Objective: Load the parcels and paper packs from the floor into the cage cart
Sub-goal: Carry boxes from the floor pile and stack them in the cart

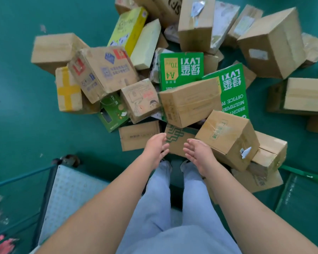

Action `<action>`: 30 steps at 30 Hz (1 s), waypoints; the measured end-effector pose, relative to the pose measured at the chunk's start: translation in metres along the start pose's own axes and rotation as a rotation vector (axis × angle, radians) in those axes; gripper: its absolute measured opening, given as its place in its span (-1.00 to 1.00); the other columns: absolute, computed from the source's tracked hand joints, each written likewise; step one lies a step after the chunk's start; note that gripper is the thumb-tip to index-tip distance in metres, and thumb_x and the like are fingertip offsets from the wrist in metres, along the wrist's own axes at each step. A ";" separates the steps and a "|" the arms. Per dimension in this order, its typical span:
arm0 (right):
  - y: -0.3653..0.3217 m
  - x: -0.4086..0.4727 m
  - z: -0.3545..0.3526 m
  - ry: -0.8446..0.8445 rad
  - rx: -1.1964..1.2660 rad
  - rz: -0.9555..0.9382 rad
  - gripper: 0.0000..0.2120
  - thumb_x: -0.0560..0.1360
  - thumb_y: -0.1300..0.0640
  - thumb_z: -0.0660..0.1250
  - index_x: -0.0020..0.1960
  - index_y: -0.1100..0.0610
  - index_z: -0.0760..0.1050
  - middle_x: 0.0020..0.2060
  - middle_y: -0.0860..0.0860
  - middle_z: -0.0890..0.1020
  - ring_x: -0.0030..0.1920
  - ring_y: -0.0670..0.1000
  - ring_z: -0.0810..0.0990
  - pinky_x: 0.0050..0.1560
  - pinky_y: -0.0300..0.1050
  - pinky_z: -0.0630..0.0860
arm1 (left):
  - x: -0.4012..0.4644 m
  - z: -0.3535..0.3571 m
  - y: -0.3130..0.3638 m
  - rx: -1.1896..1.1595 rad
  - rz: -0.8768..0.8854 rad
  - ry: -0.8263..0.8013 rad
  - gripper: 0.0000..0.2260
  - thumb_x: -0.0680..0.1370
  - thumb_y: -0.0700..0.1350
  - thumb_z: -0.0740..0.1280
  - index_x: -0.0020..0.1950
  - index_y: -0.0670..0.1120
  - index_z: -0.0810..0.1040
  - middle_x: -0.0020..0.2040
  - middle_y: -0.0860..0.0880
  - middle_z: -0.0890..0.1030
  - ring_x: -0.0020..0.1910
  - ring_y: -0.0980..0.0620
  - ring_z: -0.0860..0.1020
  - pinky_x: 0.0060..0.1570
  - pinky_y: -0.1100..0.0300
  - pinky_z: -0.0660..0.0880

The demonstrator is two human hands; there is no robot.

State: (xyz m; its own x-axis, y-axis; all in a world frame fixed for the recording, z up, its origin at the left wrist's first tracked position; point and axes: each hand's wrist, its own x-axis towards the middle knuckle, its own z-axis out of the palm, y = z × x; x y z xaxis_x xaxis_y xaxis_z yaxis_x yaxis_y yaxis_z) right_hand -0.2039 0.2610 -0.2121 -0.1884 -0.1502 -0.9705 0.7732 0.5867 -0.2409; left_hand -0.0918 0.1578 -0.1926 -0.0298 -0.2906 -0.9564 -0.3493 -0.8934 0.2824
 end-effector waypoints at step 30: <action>-0.115 0.325 0.105 0.212 -0.768 -0.774 -0.48 0.62 0.16 0.21 0.55 -0.15 0.34 0.60 -0.07 0.27 0.53 -0.05 0.29 0.49 -0.17 0.21 | 0.397 0.008 0.021 0.266 -0.021 0.013 -0.45 0.68 -0.07 0.29 0.64 0.00 0.17 0.33 -0.08 0.52 0.07 -0.01 0.48 0.34 0.00 0.48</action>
State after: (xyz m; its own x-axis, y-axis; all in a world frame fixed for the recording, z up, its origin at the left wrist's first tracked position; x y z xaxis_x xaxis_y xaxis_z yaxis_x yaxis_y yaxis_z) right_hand -0.2902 0.0615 -0.4989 -0.6146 -0.5929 -0.5203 -0.1650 0.7416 -0.6502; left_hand -0.1183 0.0258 -0.5672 -0.0081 -0.2787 -0.9603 -0.5838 -0.7784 0.2309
